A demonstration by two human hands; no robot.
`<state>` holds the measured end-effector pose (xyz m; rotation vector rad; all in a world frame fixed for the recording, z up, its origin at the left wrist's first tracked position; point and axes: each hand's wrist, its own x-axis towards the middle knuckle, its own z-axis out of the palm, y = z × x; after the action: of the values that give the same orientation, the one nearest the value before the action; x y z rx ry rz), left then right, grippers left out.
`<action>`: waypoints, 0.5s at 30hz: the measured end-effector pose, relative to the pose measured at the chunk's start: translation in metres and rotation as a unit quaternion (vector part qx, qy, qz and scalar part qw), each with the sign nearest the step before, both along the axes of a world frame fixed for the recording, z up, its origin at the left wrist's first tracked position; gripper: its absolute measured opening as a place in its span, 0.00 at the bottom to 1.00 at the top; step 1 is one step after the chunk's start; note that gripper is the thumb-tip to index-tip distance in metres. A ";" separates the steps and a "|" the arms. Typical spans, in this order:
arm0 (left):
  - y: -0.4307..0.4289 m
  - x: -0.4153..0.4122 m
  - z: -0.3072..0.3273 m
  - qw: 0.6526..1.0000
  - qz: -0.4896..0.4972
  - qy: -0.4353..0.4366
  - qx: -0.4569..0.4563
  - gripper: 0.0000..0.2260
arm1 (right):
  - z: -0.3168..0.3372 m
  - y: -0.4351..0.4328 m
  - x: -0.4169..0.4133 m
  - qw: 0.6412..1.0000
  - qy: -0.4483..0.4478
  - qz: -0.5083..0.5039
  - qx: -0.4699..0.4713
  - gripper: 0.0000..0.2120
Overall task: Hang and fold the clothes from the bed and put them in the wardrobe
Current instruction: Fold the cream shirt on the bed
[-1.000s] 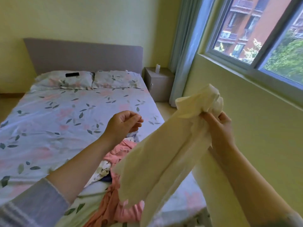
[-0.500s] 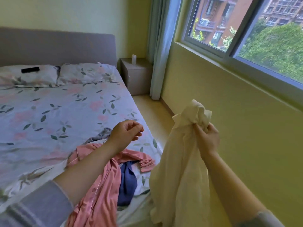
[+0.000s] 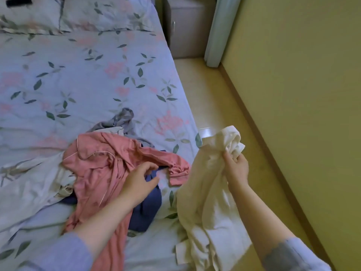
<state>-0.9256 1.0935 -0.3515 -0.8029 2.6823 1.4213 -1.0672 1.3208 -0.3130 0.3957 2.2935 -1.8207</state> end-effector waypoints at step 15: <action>-0.046 -0.088 -0.229 0.950 -0.126 -0.205 -0.202 0.52 | -0.222 -0.042 -0.032 0.989 -0.121 -0.013 0.080 0.06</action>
<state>-1.0136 1.0479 -0.5809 -0.6448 2.6395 0.5790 -1.0994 1.2785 -0.5350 0.6382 2.2785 -1.5078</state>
